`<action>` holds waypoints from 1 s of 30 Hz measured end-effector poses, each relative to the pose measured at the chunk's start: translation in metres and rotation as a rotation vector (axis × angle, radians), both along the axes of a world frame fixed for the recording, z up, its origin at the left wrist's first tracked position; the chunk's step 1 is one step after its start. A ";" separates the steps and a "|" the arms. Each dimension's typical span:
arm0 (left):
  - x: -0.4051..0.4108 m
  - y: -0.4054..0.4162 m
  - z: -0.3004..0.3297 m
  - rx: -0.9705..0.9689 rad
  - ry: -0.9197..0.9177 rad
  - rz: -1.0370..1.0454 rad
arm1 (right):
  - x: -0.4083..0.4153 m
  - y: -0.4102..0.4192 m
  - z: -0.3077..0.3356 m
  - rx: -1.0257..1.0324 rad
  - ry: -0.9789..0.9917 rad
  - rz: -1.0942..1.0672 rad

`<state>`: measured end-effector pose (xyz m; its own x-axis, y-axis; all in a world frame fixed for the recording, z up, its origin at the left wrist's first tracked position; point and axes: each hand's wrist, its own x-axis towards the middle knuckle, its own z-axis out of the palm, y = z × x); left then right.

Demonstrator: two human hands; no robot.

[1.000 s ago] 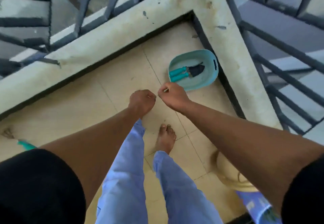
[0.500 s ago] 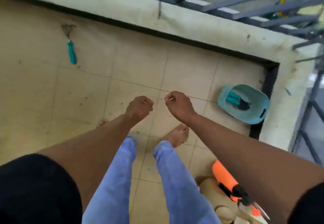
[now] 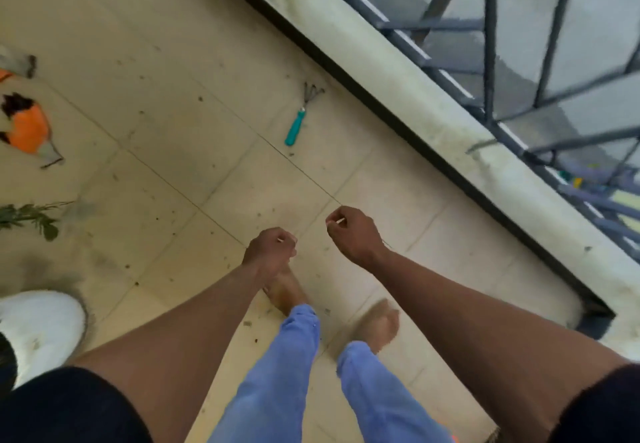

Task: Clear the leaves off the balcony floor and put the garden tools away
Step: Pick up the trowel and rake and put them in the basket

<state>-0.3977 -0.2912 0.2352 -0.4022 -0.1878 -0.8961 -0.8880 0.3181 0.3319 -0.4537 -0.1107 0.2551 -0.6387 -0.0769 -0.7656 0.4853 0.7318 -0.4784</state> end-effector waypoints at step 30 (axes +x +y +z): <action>-0.091 -0.107 -0.313 -0.621 -0.001 -0.569 | -0.248 -0.179 -0.337 0.146 -0.235 -0.429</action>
